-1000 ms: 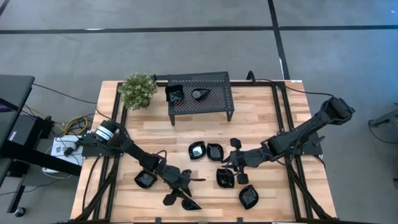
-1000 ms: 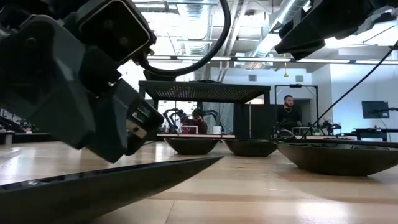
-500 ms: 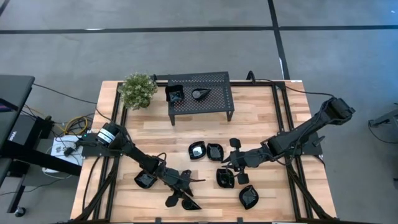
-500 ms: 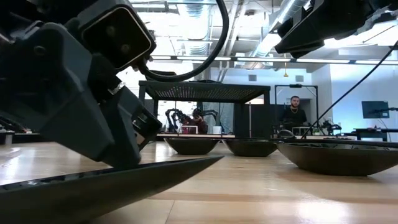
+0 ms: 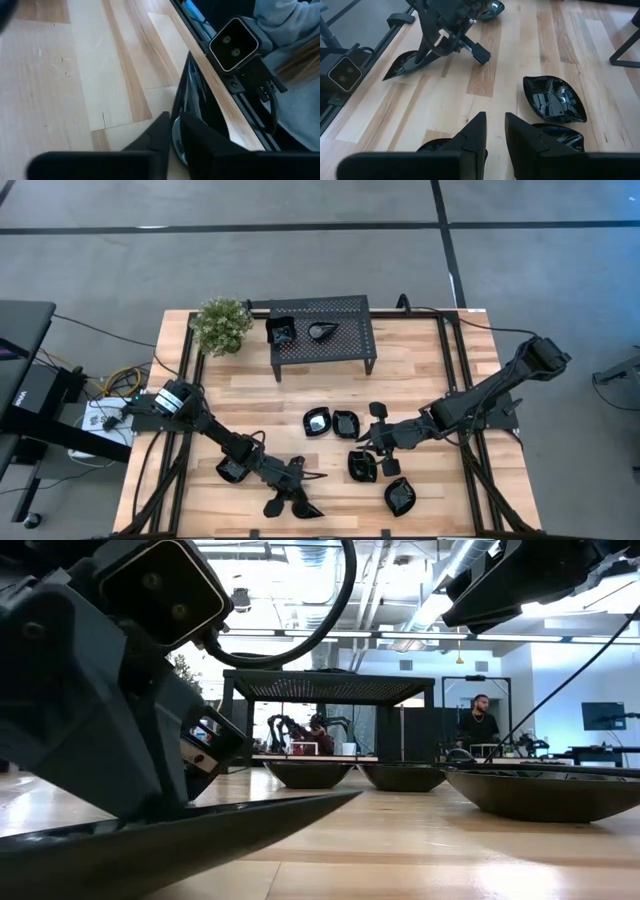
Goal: Pick & Place Mini shaped plates
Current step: Stack the drop shaped plate on top of the drop shaped plates on the shelf
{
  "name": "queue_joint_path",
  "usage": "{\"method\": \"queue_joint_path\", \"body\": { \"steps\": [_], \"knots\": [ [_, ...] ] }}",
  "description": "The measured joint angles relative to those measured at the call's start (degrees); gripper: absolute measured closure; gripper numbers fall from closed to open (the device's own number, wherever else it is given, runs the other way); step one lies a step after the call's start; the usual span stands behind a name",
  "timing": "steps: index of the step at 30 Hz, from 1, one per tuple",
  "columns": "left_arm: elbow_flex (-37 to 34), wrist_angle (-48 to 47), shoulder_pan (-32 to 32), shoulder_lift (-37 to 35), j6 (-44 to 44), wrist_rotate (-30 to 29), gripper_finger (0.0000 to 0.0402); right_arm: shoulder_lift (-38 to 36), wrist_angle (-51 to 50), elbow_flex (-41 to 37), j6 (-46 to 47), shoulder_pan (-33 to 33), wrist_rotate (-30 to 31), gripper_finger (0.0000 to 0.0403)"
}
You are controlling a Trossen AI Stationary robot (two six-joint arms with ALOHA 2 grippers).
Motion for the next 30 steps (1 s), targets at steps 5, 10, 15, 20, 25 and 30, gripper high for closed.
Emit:
{"method": "queue_joint_path", "body": {
  "steps": [5,10,15,20,25,30],
  "knots": [
    [-0.04,-0.17,0.00,0.02,1.09,-0.39,0.0395,0.00,0.00,0.00,0.02,0.00,0.00,0.0337],
    [-0.32,-3.47,1.19,-3.08,3.26,-2.01,0.0397,0.00,0.07,0.00,0.02,0.00,0.00,0.0337],
    [-0.20,-17.39,4.32,-14.06,7.28,-3.86,0.0398,0.00,0.45,0.00,0.04,0.00,0.00,0.0337],
    [-0.20,-30.36,9.38,-29.36,18.66,-10.11,0.0398,0.00,0.46,0.00,0.04,0.00,0.02,0.0337],
    [-0.09,-31.50,20.04,-42.99,30.30,-12.00,0.0398,0.00,0.49,0.00,0.02,-0.02,0.02,0.0337],
    [-0.07,-30.24,34.79,-49.04,33.46,-8.77,0.0398,0.00,1.63,0.00,-4.40,-1.56,0.31,0.0337]
  ]
}}
